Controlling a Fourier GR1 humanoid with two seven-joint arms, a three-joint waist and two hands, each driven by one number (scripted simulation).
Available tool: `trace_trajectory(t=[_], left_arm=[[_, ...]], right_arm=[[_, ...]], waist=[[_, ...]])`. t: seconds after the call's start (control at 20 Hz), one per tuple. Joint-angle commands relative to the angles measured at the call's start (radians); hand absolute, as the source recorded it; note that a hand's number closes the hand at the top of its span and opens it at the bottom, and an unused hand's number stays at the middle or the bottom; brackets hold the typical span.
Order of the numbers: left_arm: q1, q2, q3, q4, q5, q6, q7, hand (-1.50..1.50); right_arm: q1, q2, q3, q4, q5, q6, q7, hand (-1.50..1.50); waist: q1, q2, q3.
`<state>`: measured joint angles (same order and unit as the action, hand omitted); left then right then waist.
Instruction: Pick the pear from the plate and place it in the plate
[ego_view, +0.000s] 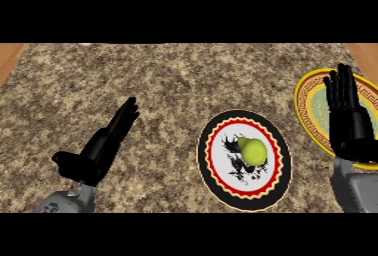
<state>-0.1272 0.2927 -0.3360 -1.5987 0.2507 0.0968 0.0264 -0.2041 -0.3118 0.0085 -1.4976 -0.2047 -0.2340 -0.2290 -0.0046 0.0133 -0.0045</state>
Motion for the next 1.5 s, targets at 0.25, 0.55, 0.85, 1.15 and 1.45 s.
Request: trace_trajectory(t=[0.25,0.55,0.85,1.15,1.45], left_arm=[[-0.047,0.072,0.079,0.060,-0.044,0.041,0.040,0.00],[-0.053,0.051,0.118,0.125,-0.028,0.094,0.114,0.00],[-0.085,0.086,0.167,0.171,-0.014,0.072,0.123,0.00],[-0.118,0.070,0.186,0.229,-0.014,0.066,0.110,0.00],[-0.080,0.079,0.207,0.259,-0.015,0.046,0.075,0.00]], right_arm=[[-0.099,-0.023,0.321,0.153,-0.126,0.528,0.218,1.50],[-0.219,-0.161,0.277,0.406,-0.135,0.816,0.038,-1.50],[-0.355,-0.254,0.393,0.546,0.050,1.107,-0.155,-1.50],[-0.523,-0.229,0.481,0.662,0.225,1.129,-0.266,-1.50],[-0.592,-0.241,0.574,0.728,0.321,1.146,-0.360,-1.50]], waist=[[0.214,0.053,0.010],[0.101,0.023,0.010],[0.084,0.014,0.009],[0.063,0.008,0.007],[0.055,0.005,0.006]])
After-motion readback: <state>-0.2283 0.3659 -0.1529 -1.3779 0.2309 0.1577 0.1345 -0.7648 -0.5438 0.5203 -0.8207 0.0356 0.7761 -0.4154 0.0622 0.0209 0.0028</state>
